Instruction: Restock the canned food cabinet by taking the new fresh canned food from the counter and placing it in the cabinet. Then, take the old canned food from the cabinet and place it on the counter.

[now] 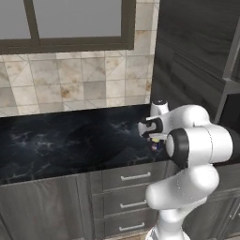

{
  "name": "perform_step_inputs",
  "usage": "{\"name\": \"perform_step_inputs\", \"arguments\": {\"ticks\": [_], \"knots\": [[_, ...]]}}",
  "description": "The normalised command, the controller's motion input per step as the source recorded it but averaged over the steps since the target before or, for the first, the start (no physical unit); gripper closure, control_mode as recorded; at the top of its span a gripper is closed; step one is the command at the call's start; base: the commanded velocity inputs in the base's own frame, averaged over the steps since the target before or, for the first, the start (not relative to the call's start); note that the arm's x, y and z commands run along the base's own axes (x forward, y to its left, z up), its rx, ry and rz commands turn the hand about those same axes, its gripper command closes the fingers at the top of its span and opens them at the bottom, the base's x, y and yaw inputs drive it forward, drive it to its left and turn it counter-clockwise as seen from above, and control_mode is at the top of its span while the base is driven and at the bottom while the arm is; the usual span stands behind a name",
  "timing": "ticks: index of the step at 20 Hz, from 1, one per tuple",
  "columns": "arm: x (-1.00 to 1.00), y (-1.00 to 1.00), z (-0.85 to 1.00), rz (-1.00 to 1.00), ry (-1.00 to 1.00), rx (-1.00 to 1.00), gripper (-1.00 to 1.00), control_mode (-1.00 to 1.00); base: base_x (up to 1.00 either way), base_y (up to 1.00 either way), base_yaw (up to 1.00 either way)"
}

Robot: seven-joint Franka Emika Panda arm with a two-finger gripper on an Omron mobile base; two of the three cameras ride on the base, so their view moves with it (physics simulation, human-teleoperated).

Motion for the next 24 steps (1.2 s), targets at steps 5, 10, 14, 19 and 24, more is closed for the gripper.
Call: {"name": "perform_step_inputs", "arguments": {"ticks": [5, 10, 14, 19, 24], "knots": [[0.21, -0.02, -0.12, 0.0, 0.0, 0.0, -1.0, -1.0, 0.0, 0.0, 0.0], [0.21, 0.0, -0.11, 0.0, 0.0, 0.0, -1.0, -1.0, 0.0, 0.0, 0.0], [0.07, 0.0, -0.33, 0.0, 0.0, 0.0, -1.0, -1.0, 0.0, 0.0, 0.0], [0.04, 0.0, -0.46, 0.0, 0.0, 0.0, 1.0, -1.0, 0.0, 0.0, 0.0], [0.02, 0.0, -0.05, 0.0, 0.01, -0.01, 1.0, -1.0, 0.0, 0.0, 0.0]]}}
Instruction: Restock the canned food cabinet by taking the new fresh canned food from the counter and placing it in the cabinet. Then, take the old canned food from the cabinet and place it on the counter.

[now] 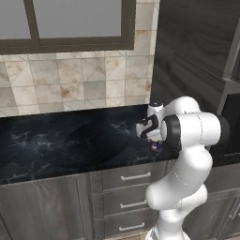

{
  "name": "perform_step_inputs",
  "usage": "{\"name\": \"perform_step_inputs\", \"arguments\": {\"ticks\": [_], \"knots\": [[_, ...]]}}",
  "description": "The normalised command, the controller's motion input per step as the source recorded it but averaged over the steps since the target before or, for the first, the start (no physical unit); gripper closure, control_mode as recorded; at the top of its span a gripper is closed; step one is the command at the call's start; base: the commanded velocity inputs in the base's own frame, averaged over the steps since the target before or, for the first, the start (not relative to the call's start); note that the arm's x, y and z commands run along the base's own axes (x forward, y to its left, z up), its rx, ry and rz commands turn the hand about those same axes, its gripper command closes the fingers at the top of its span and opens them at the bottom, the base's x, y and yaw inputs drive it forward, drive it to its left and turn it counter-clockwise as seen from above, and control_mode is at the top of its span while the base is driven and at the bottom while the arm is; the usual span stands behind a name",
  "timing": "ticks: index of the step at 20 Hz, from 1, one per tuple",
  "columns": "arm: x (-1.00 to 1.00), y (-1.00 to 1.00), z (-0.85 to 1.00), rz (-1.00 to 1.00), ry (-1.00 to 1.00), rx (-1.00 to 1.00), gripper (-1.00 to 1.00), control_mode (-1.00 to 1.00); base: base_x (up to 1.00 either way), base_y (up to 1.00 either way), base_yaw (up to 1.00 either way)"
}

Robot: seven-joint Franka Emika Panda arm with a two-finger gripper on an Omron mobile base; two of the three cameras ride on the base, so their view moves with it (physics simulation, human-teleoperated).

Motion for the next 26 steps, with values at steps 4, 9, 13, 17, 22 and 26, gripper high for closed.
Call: {"name": "perform_step_inputs", "arguments": {"ticks": [4, 9, 13, 17, 22, 26], "knots": [[-0.2, 0.02, 0.09, 0.0, -0.01, 0.0, 1.0, -1.0, 0.0, 0.0, 0.0], [-0.82, 0.32, 0.64, 0.01, -0.09, 0.0, 1.0, -1.0, 0.0, 0.0, 0.0], [-1.0, 0.42, 1.0, 0.05, -0.17, 0.0, 1.0, -1.0, 0.0, 0.0, 0.0], [-0.99, 0.54, 1.0, 0.03, -0.08, 0.0, 1.0, -1.0, 0.0, 0.0, 0.0], [-0.97, 0.44, 1.0, 0.04, -0.1, 0.0, 1.0, -1.0, 0.0, 0.0, 0.0], [-0.88, 0.26, 0.94, 0.09, -0.25, -0.01, 1.0, -1.0, 0.0, 0.0, 0.0]]}}
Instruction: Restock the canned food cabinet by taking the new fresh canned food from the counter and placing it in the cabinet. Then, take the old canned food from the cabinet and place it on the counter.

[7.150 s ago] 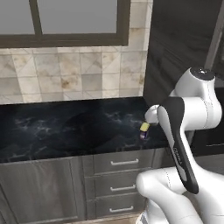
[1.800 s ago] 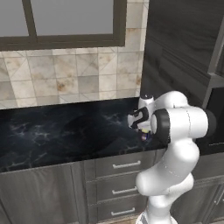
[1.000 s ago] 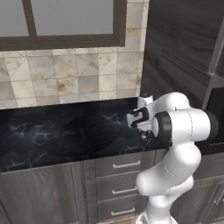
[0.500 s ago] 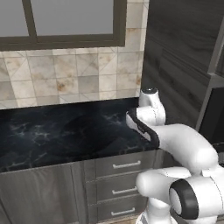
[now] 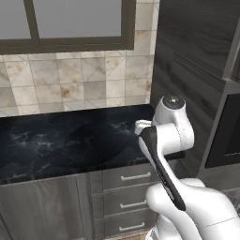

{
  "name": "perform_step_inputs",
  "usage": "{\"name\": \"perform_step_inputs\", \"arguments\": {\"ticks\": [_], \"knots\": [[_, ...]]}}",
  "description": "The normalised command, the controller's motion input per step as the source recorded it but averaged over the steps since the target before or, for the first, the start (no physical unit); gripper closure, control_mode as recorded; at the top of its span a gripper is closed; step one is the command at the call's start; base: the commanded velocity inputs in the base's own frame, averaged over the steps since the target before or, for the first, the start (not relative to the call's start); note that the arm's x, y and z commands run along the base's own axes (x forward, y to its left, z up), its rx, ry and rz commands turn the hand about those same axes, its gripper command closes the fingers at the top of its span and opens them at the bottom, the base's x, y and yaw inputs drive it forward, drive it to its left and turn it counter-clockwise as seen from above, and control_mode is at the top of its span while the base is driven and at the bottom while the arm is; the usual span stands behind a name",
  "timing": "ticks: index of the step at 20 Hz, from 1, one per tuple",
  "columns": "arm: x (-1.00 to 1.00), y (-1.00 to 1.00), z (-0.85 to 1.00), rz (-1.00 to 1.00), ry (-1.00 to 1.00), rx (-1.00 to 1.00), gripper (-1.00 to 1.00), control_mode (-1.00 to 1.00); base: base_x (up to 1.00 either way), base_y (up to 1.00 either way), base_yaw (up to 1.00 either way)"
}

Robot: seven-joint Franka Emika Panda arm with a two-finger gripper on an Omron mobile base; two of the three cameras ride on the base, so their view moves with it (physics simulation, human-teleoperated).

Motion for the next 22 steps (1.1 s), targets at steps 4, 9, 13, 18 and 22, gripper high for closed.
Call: {"name": "perform_step_inputs", "arguments": {"ticks": [4, 9, 13, 18, 22], "knots": [[-0.71, 0.07, 0.63, 0.17, -0.41, -0.04, 1.0, -1.0, 0.0, 0.0, 0.0], [-0.36, 0.0, 0.24, 0.08, -0.25, -0.01, 1.0, -1.0, 0.0, 0.0, 0.0], [-0.01, 0.0, 0.0, 0.0, 0.0, 0.0, 1.0, 1.0, -0.37, 0.0, 0.01], [0.0, 0.0, 0.0, 0.0, 0.0, 0.0, 1.0, 1.0, -1.0, 0.0, 0.0], [0.0, 0.0, 0.0, 0.0, 0.0, 0.0, 1.0, 1.0, -1.0, -0.1, 0.0]]}}
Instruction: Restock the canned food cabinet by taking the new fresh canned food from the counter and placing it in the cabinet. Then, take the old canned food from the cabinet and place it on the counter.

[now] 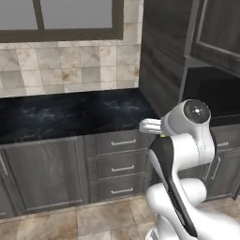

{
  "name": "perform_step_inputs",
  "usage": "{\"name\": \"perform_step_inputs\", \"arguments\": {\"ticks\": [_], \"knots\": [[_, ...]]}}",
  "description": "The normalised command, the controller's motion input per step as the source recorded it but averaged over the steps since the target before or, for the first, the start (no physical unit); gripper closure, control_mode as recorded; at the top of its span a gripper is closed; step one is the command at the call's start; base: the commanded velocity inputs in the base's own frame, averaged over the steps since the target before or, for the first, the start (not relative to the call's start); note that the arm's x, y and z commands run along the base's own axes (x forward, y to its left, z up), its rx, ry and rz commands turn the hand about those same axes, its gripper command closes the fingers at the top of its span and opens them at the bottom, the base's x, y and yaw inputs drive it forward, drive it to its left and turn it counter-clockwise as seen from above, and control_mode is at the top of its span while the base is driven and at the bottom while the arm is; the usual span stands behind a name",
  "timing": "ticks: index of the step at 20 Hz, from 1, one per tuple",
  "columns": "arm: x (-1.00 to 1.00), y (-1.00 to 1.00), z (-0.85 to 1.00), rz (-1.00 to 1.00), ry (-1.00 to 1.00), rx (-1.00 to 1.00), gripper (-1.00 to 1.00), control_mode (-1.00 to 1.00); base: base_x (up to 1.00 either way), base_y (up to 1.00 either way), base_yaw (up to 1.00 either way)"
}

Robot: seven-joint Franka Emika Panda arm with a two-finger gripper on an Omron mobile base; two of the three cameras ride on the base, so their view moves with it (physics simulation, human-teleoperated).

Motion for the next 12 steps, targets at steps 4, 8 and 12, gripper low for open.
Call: {"name": "perform_step_inputs", "arguments": {"ticks": [4, 8, 12], "knots": [[0.0, 0.0, 0.0, 0.0, 0.0, 0.0, 1.0, 1.0, -0.95, -0.82, 0.0], [0.0, 0.0, 0.0, 0.0, 0.0, 0.0, 1.0, 1.0, -0.38, -1.0, 0.0], [0.0, 0.0, 0.0, 0.0, 0.0, 0.0, 1.0, 1.0, -0.06, -1.0, 0.0]]}}
